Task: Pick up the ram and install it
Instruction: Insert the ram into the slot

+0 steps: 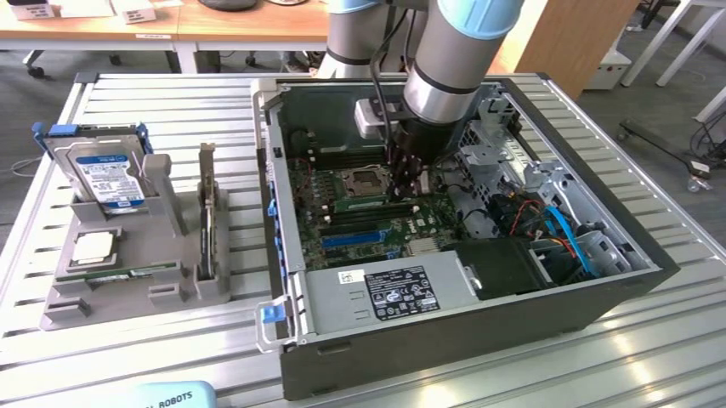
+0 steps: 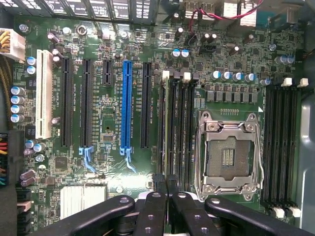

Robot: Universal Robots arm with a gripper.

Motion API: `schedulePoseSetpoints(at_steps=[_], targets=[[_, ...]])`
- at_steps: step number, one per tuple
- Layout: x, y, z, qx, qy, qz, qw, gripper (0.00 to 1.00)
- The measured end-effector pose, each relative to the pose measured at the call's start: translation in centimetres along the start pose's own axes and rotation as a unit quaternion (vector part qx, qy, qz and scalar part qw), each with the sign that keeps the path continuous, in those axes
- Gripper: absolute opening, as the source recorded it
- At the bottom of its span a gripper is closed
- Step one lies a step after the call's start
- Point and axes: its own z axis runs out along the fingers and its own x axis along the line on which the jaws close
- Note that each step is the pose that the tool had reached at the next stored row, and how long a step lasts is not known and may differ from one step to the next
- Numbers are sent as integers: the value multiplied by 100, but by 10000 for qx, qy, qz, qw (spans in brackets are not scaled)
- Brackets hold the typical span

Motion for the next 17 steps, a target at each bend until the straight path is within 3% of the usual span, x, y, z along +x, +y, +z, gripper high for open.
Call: schedulePoseSetpoints(at_steps=[17], targets=[[3,-1,21,3,-1,34,10000,12]])
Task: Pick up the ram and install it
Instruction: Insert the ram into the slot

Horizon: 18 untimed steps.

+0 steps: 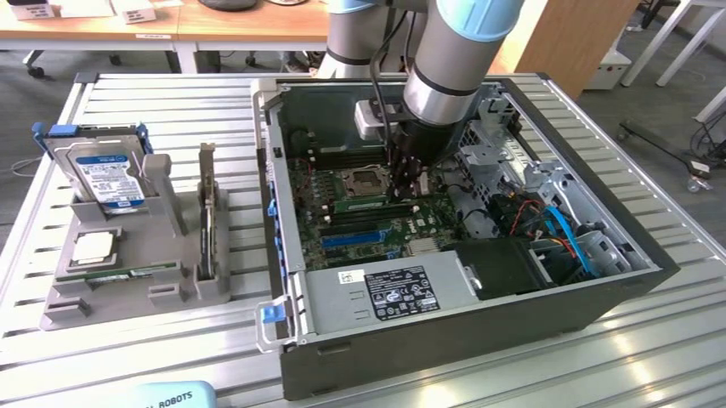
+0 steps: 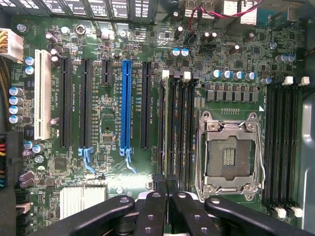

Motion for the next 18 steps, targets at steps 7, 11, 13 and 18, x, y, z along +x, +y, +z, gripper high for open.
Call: schedulePoseSetpoints(at_steps=[7,11,13,18], targets=[[0,1,12,1,1,11,10000,12],[0,1,15,4,-1,46,10000,12],[0,1,15,5,-1,46,10000,12],[1,0,34,5,-2,46,10000,12]])
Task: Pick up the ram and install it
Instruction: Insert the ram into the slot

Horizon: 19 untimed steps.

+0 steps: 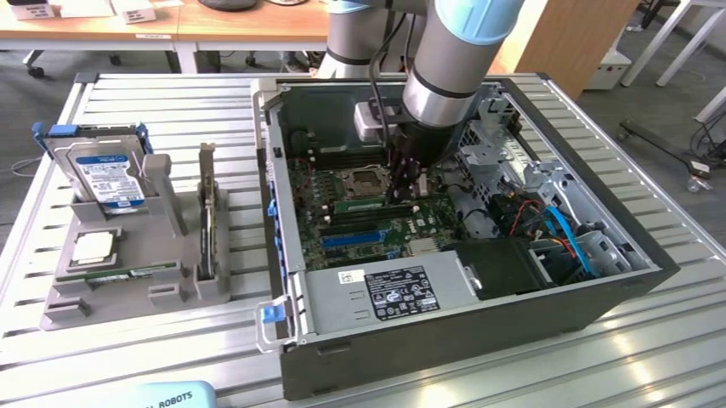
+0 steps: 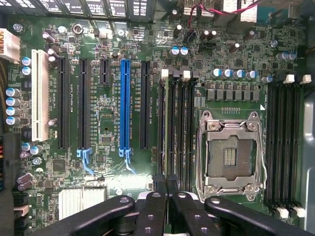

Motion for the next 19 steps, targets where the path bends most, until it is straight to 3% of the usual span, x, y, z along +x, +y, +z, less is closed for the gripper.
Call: schedulePoseSetpoints(at_steps=[19], targets=[[2,5,29,0,0,2,10000,12]])
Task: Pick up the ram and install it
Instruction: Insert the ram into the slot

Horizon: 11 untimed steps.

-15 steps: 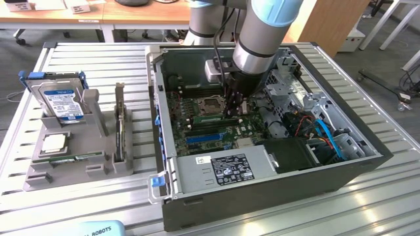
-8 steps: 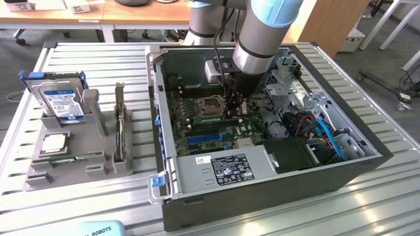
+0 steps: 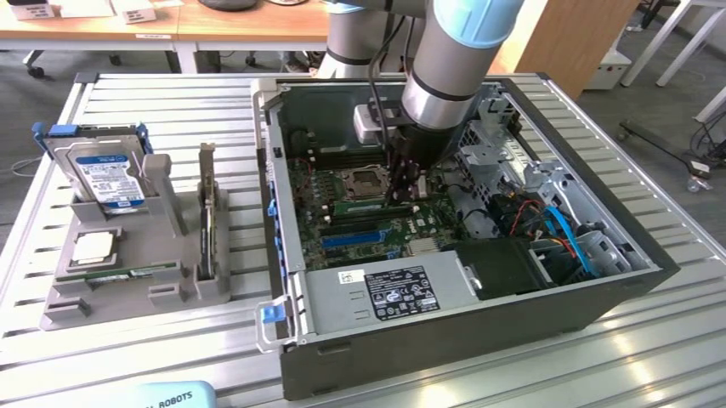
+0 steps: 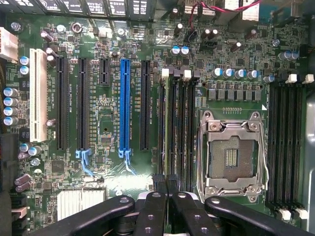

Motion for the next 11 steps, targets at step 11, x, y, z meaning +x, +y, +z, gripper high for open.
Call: schedulePoseSetpoints(at_steps=[11], targets=[[1,14,9,0,0,-2,10000,12]])
